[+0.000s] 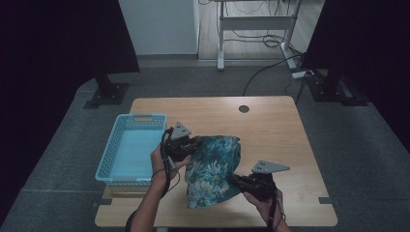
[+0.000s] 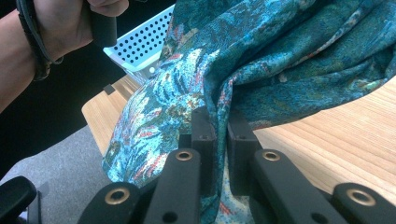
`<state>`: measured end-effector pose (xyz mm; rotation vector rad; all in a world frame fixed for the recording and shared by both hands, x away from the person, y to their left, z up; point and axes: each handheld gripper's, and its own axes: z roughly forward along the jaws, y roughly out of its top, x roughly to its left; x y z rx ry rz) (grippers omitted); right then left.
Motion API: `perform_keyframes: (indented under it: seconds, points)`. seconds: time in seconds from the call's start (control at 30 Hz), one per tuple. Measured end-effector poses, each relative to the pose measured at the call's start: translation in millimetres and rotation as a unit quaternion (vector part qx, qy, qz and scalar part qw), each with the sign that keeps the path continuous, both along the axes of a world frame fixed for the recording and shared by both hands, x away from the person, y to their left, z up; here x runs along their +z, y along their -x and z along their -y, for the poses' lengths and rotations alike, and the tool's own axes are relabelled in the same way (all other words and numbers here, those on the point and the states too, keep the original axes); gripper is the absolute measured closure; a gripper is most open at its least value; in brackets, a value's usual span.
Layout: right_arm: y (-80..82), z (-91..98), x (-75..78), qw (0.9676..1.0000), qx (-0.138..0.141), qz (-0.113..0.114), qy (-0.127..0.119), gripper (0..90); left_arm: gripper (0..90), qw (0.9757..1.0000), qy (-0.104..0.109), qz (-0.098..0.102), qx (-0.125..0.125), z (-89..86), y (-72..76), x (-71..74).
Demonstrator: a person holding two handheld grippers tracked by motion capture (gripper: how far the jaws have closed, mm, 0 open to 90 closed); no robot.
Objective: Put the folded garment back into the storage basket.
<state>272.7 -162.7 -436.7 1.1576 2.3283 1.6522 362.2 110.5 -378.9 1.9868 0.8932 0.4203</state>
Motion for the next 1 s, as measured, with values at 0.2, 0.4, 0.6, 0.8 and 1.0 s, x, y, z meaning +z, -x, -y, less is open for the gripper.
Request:
perform_keyframes:
  seconds: [0.2, 0.4, 0.6, 0.8, 1.0]
  points:
    - [-2.2, -8.0, 3.1, 1.0000, 0.005, 0.003, 0.001, 84.1, 81.6, 0.9999, 0.009, -0.002, 0.004, -8.7, -0.6, 1.9]
    - [-4.4, -14.8, 5.1, 1.0000, 0.009, 0.004, 0.001, 84.1, 81.6, 0.9999, 0.005, -0.001, 0.010, -14.6, -0.4, 4.2]
    - [-6.6, -21.0, 8.1, 0.9999, 0.014, 0.006, 0.001, 84.1, 81.5, 0.9999, 0.001, 0.001, 0.015, -19.9, -0.7, 8.6]
    - [-8.8, -25.6, 11.2, 0.9998, 0.017, 0.008, 0.002, 84.1, 81.6, 0.9998, -0.001, 0.000, 0.018, -24.6, 0.0, 9.8]
    - [-10.0, -29.4, 12.2, 0.9998, 0.018, 0.008, 0.004, 84.1, 81.6, 0.9998, 0.001, -0.002, 0.019, -30.0, 0.5, 10.0]
